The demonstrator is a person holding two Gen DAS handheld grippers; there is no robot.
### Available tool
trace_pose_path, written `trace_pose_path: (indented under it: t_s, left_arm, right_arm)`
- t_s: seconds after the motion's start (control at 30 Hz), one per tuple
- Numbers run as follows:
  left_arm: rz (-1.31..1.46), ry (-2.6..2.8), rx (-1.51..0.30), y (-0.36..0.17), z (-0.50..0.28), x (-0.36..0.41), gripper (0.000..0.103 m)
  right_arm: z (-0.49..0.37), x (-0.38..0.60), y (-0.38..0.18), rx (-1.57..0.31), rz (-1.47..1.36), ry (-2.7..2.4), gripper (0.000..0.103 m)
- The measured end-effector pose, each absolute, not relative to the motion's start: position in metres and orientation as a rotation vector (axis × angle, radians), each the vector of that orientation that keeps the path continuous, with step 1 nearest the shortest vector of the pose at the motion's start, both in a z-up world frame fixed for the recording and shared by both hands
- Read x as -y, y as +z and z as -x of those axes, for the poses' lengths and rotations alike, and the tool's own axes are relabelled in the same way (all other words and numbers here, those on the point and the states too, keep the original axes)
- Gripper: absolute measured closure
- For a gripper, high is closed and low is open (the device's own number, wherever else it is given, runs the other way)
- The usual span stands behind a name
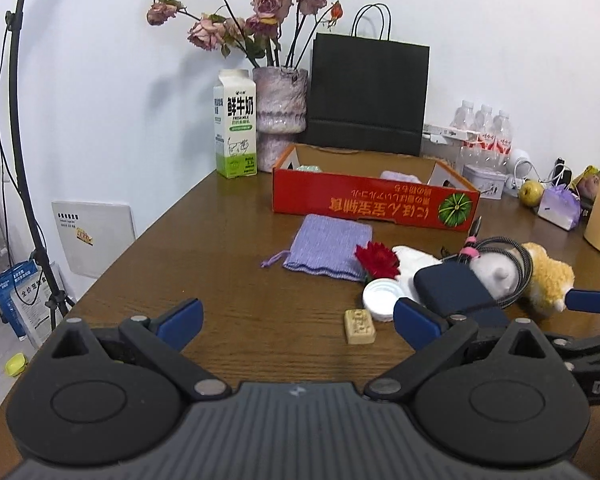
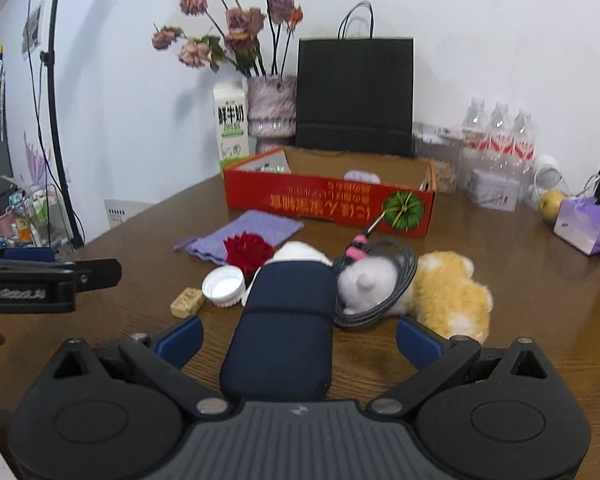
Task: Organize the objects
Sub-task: 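Move both tools back toward the remaining items on the table, then grasp the navy pouch with the right tool and lift it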
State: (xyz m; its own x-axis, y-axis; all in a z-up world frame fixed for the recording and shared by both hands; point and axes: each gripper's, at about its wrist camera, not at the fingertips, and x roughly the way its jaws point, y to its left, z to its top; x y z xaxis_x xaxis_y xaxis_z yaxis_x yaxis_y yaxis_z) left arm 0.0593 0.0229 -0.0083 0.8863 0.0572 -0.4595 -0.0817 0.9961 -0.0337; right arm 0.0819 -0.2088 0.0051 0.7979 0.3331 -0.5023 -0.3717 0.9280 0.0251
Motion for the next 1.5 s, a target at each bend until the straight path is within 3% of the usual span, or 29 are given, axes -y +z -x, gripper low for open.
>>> trace_pose_path:
  t_s: [0.43,0.67,1.0,1.5]
  left_arm:
    - [0.055,0.096,-0.493,-0.015,-0.070,-0.048,0.000]
    - [0.061,0.092,-0.499,-0.017,-0.075,-0.052,0.000]
    - [0.064,0.092,-0.507,-0.019,-0.077,-0.053,0.000]
    - [0.066,0.109,-0.506,-0.018,-0.071,-0.052,0.000]
  right_arm:
    - [-0.132,0.172,-0.021,-0.662,0.103,0.368,0.001]
    - [-0.148,0.165,-0.027,-0.697,0.090,0.364,0.009]
    - [-0.149,0.163,-0.030,-0.684,0.114,0.338,0.032]
    - [-0.134,0.165,-0.027,-0.579,0.137,0.356,0.040]
